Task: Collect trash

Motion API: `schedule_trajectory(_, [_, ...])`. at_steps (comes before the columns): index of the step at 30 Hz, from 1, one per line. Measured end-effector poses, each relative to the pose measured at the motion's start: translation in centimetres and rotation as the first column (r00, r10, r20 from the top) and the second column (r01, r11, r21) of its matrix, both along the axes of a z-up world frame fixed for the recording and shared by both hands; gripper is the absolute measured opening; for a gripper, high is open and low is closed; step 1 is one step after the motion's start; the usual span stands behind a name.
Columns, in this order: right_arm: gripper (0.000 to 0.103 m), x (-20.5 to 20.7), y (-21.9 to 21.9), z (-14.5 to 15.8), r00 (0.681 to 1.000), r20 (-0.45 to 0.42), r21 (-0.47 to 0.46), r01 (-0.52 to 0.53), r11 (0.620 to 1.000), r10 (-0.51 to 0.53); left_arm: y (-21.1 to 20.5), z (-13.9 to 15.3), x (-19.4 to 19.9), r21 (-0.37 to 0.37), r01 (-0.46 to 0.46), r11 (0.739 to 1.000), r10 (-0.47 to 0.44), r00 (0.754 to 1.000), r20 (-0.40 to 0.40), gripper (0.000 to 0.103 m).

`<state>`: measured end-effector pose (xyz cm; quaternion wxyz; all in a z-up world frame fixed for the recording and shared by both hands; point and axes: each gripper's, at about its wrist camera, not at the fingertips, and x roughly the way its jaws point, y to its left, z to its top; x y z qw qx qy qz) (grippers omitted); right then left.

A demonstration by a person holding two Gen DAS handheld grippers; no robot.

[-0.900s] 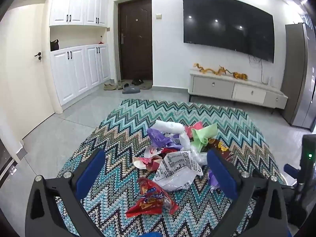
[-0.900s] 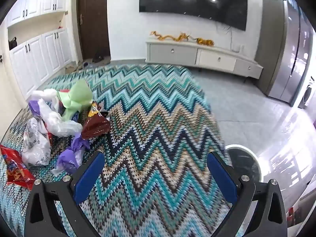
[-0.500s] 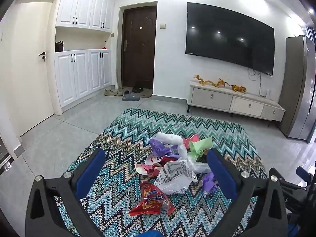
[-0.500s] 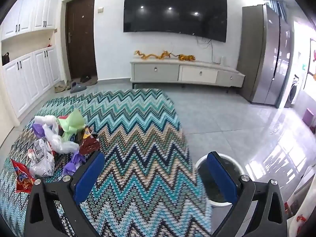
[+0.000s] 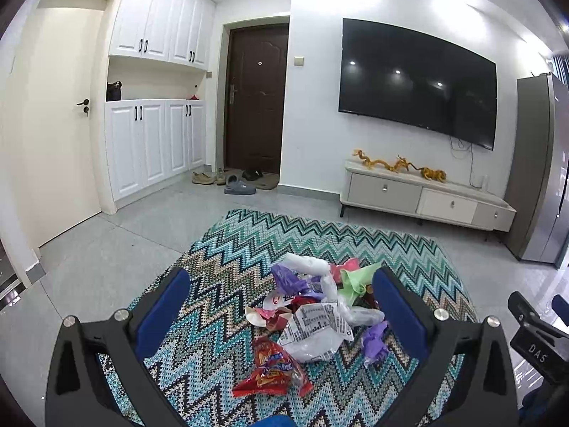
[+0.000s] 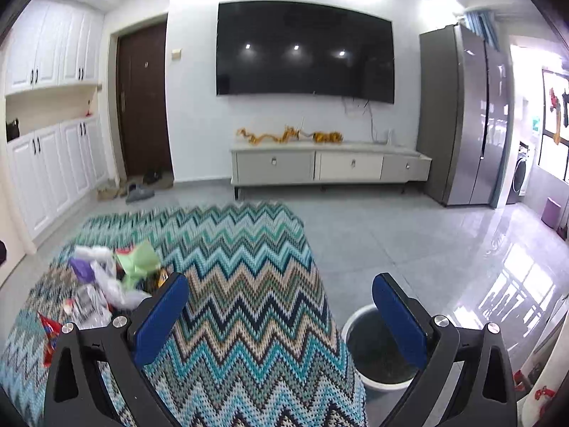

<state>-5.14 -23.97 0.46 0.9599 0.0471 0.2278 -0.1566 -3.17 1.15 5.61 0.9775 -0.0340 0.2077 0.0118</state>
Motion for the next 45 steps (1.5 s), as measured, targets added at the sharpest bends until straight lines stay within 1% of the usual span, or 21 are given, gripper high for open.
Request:
schedule_trajectory(4, [0.103,0.6,0.3,-0.2,1.000,-0.021,0.003,-0.011,1.000,0.011,0.4,-0.2,0.1,-0.043,0.011,0.999,-0.012,1.000,-0.003,0.103])
schedule_trajectory(7, [0.103,1.0,0.4,-0.8,0.999,-0.041,-0.005,-0.005,1.000,0.005,0.4,-0.6,0.0,-0.047,0.004,0.999,-0.004,1.000,0.008,0.103])
schedule_trajectory(10, [0.103,1.2,0.3,-1.6,0.999,-0.050,0.000,0.000,1.000,0.000,0.1,-1.1,0.5,-0.043,0.020,0.999,-0.020,1.000,-0.012,0.103])
schedule_trajectory(15, [0.103,1.9,0.1,-1.7,0.999,-0.038,-0.017,0.011,1.000,-0.012,-0.6,-1.6,1.7,-0.031,0.033,0.999,-0.034,0.999,-0.038,0.103])
schedule_trajectory(19, [0.103,2.7,-0.1,-1.4,1.000,-0.024,-0.032,0.006,0.999,-0.007,-1.2,-1.7,2.8,-0.004,0.039,0.999,-0.039,0.998,-0.051,0.103])
schedule_trajectory(27, [0.103,4.8,-0.3,-1.5,1.000,-0.023,-0.078,0.007,0.997,-0.009,-2.6,-2.0,6.0,0.039,0.046,0.998,-0.042,0.995,-0.093,0.103])
schedule_trajectory(31, [0.103,5.7,-0.8,-1.6,0.999,-0.035,-0.108,0.028,0.994,-0.032,-2.9,-2.6,7.4,0.042,0.050,0.998,-0.044,0.992,-0.118,0.103])
schedule_trajectory(35, [0.103,6.7,-1.3,-1.9,0.996,-0.063,-0.131,0.048,0.990,-0.057,-3.3,-3.0,8.6,0.049,0.051,0.997,-0.045,0.992,-0.121,0.103])
schedule_trajectory(38, [0.103,7.5,-1.6,-2.2,0.994,-0.095,-0.136,0.042,0.990,-0.055,-3.7,-3.2,9.1,0.058,0.050,0.997,-0.042,0.992,-0.119,0.103])
schedule_trajectory(41, [0.103,8.0,-2.0,-2.4,0.992,-0.108,-0.143,0.043,0.989,-0.059,-4.2,-3.5,9.7,0.059,0.051,0.997,-0.044,0.992,-0.121,0.103])
schedule_trajectory(45, [0.103,8.3,-2.8,-2.7,0.991,-0.119,-0.124,0.041,0.991,-0.056,-4.7,-3.7,10.1,0.070,0.056,0.996,-0.047,0.990,-0.131,0.103])
